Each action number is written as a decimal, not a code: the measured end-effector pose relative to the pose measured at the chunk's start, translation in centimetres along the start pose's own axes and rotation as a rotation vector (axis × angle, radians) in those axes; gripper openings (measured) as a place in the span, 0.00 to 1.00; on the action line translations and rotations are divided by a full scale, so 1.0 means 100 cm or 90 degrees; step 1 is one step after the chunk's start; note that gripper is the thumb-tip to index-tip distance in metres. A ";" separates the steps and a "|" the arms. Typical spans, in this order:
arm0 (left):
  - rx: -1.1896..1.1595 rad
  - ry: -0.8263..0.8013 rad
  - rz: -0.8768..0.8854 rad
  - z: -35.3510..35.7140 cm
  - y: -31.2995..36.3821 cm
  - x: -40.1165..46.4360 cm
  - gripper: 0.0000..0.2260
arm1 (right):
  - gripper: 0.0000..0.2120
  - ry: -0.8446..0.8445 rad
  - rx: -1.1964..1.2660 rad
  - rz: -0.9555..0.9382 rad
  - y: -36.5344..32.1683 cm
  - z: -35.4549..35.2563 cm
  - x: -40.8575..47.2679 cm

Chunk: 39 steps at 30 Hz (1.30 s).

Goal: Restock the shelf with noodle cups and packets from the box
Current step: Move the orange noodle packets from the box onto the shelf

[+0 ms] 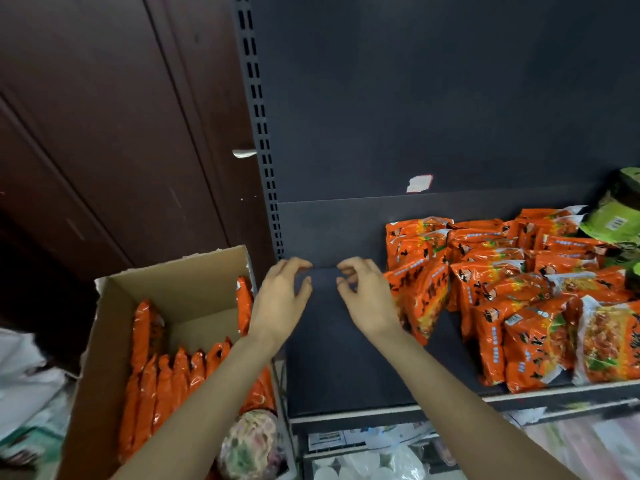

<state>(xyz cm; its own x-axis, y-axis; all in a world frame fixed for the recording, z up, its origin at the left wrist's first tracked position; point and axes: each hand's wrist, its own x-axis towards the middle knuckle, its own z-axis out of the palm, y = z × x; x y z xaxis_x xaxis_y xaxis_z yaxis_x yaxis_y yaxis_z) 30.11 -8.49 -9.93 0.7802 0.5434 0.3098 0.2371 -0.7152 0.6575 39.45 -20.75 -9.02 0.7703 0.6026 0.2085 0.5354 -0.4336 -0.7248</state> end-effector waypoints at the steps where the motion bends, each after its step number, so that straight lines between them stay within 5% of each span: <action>1: 0.007 0.009 -0.020 -0.012 -0.012 -0.002 0.10 | 0.10 -0.025 0.010 -0.006 -0.010 0.013 0.001; 7: -0.005 0.010 -0.128 -0.062 -0.086 0.002 0.09 | 0.17 -0.152 0.022 0.028 -0.054 0.086 0.009; 13: -0.021 -0.145 -0.254 -0.059 -0.147 0.010 0.12 | 0.29 -0.231 0.014 0.127 -0.060 0.138 0.017; 24: 0.040 -0.326 -0.394 -0.018 -0.171 0.011 0.21 | 0.23 -0.269 0.011 0.081 -0.043 0.159 0.027; 29: 0.066 -0.225 -0.475 -0.014 -0.165 0.009 0.02 | 0.22 -0.298 -0.012 0.066 -0.035 0.161 0.035; 39: 0.025 0.006 -0.344 -0.068 -0.148 -0.017 0.19 | 0.27 -0.261 -0.019 -0.002 -0.052 0.159 0.035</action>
<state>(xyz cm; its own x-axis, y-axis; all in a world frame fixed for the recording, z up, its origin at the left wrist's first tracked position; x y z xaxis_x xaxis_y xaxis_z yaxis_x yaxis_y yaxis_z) 21.31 4.16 -15.48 0.5361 0.8420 -0.0596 0.6253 -0.3487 0.6982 33.83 -5.73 -15.00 0.5696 0.8186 -0.0732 0.5522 -0.4471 -0.7037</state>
